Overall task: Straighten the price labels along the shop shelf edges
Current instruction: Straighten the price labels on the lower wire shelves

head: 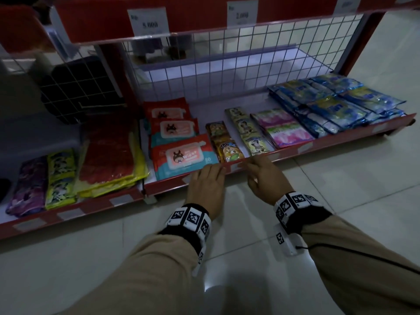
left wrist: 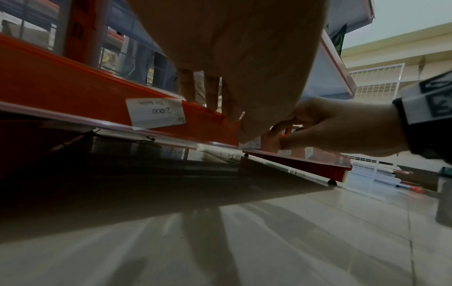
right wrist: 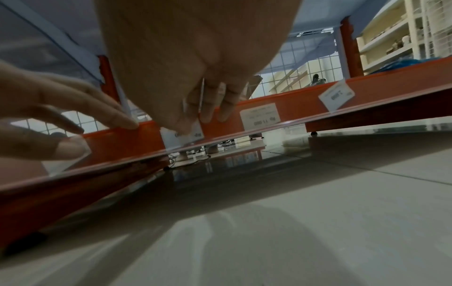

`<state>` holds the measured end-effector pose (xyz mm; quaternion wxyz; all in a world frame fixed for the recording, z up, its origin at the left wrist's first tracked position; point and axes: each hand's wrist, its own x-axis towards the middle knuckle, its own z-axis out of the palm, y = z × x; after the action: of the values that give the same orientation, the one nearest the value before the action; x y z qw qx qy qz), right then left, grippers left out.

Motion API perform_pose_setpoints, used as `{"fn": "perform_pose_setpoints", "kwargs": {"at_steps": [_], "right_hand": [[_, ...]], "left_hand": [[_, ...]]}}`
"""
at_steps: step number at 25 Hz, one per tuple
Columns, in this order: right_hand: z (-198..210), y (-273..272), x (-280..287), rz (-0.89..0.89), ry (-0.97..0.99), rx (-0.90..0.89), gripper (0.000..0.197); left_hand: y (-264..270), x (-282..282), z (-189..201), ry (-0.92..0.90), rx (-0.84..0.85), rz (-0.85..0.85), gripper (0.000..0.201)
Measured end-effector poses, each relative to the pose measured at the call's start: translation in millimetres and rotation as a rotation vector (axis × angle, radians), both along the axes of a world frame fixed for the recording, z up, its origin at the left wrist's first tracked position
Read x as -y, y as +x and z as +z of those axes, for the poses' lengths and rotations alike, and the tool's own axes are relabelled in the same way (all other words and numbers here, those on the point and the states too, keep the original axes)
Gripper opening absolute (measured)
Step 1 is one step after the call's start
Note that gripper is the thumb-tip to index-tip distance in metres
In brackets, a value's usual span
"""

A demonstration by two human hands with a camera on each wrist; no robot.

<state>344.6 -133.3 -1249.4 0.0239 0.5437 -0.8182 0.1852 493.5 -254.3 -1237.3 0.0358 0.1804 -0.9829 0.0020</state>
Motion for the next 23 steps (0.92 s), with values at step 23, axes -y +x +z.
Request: {"fn": "perform_pose_setpoints", "kwargs": {"at_steps": [23], "right_hand": [[-3, 3, 13, -0.03, -0.053, -0.078, 0.034]], "left_hand": [[-14, -5, -11, 0.009, -0.099, 0.103, 0.045]]}}
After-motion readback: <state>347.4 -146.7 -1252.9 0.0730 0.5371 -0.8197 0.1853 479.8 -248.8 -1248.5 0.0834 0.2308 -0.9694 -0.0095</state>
